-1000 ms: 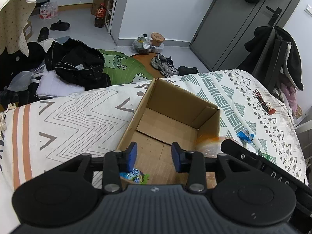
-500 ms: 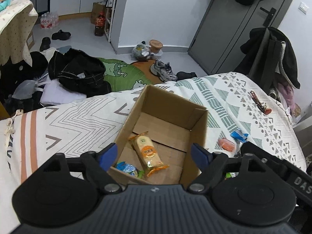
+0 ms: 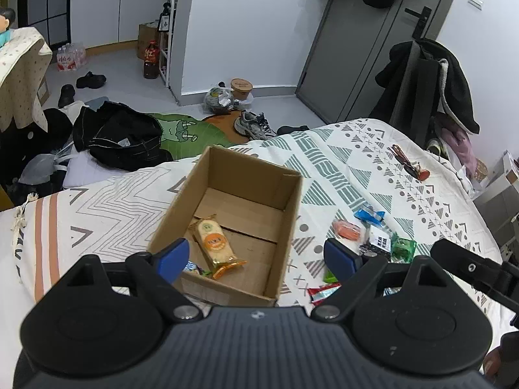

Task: Organize snacks
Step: 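Open both tools to drop the blue pack and orange biscuit into the box, then grasp the pink bun with the left tool while the right grasps the white cake bar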

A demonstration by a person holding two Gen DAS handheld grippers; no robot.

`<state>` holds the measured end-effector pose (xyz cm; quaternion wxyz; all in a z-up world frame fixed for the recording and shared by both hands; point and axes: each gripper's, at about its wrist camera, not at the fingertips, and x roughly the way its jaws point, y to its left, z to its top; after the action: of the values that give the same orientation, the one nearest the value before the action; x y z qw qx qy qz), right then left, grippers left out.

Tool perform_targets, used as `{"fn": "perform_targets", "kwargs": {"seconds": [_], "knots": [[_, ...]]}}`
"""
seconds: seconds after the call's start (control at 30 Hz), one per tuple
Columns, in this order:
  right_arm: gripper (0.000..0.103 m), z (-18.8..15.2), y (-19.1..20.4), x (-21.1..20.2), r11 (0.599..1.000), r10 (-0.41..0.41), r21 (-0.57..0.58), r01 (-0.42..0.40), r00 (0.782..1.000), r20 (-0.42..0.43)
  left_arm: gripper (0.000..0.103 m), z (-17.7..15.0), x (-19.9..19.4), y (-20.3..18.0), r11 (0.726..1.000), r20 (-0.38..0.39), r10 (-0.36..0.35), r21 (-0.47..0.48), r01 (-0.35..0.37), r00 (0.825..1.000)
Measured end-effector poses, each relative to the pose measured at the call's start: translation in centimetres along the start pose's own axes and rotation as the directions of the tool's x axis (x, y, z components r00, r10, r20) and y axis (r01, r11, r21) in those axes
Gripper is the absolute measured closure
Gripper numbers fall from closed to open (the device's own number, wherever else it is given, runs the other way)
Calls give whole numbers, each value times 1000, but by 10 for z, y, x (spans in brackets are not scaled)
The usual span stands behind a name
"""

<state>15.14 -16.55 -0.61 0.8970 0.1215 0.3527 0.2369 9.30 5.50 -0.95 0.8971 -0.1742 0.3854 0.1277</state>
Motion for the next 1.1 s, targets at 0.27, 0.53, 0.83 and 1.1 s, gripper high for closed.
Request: {"fn": "perform_targets", "kwargs": {"seconds": [0.27,0.53,0.83,1.1], "knots": [[6,0,-36,-26,998,-28,59,28,1000,8,14,-15,-7,-35,999,1,-24,45,24,1000],[6,-14,-80,-44,985,-59,163,58,998,0,14,-32,-3,-62,996,-1,-64,59,64,998],[7,-19,-107,-42,968,-94,231,95,995,-16,14,-49,12,-86,994,-20,-68,80,70,997],[11,-25,-114,-27,965,-91,240,103,994,-63,17,-62,36,-101,994,-61,-80,66,85,995]]}}
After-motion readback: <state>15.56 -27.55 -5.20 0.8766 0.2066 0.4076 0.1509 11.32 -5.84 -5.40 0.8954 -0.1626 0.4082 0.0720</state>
